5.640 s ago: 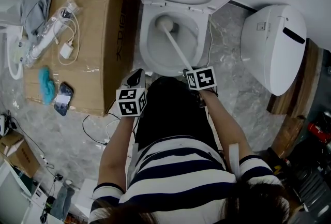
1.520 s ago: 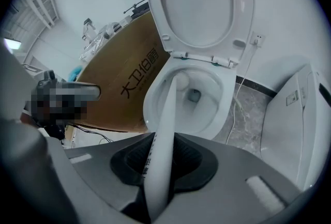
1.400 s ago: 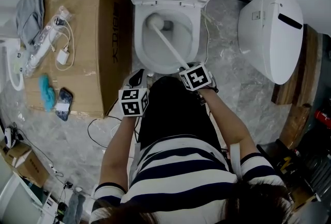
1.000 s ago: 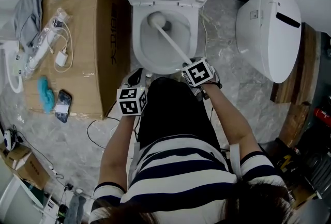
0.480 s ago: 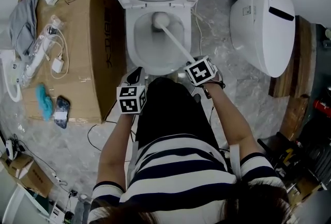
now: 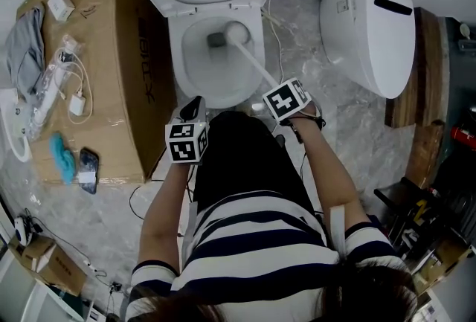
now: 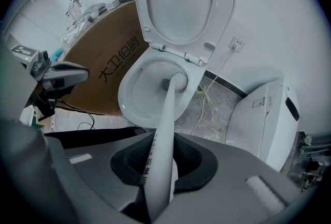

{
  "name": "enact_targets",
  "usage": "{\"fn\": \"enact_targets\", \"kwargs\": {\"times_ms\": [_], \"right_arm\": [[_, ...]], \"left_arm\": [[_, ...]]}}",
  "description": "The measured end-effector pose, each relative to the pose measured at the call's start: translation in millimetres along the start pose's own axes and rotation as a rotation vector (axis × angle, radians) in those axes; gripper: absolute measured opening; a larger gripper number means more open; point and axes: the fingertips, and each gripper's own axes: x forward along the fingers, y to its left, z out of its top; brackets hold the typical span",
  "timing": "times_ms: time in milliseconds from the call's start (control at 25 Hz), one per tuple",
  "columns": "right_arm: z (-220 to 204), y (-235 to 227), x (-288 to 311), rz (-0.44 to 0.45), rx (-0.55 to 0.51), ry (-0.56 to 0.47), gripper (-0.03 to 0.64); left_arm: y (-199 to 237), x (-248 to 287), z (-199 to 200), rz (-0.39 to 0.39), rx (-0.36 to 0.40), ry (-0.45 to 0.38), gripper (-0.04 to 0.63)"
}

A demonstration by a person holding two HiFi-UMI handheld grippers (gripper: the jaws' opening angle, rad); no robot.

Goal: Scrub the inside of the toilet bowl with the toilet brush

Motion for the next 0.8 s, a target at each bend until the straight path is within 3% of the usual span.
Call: {"fn": "enact_targets", "kwargs": {"times_ms": [560,800], "right_arm": [[-25,4,-10,-0.021,-0.104,0.111,0.083],[-43,14,-10,0.01,-0.133,0.143,0.083]], "left_arm": [[-6,3,-3,-0.013,0.032,0.024,0.0],[-11,3,-5,-0.017,0.035,0.037,0.0]]}}
